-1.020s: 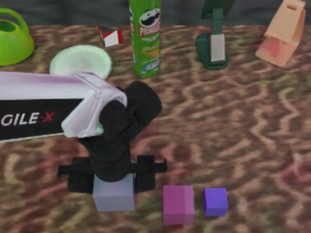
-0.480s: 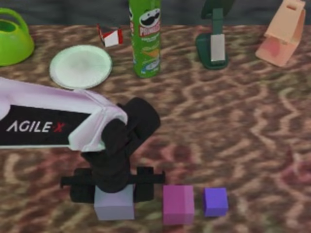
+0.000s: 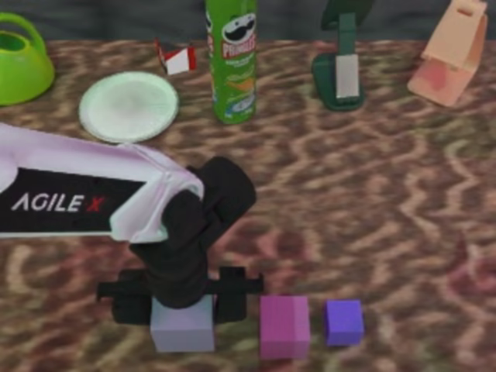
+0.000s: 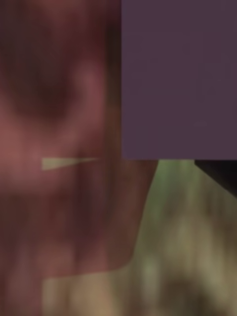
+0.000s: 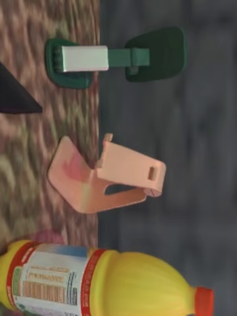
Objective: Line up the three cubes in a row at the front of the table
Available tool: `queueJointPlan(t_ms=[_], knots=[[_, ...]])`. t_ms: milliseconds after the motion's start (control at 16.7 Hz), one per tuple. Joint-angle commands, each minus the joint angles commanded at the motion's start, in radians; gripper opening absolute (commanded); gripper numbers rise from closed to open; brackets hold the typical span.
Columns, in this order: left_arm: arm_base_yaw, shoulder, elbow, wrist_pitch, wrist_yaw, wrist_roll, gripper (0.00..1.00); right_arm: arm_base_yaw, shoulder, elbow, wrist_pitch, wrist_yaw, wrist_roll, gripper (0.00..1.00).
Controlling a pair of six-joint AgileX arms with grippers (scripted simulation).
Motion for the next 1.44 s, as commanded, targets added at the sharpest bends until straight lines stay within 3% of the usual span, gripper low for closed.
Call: queueJointPlan(t_ms=[240, 300, 900, 1440], knots=[[0.0, 0.0, 0.0, 0.0, 0.0, 0.0, 0.98, 0.0, 0.0, 0.0, 0.0, 0.0, 0.0, 1.0], [0.0, 0.0, 0.0, 0.0, 0.0, 0.0, 1.0, 0.0, 0.0, 0.0, 0.0, 0.0, 0.0, 1.0], [0.0, -0.008, 0.011, -0.017, 0.0, 0.0, 1.0, 0.0, 0.0, 0.0, 0.0, 0.0, 0.0, 1.0], [0.018, -0.13, 0.153, -0.282, 0.0, -0.005, 1.0, 0.0, 0.0, 0.0, 0.0, 0.0, 0.0, 1.0]])
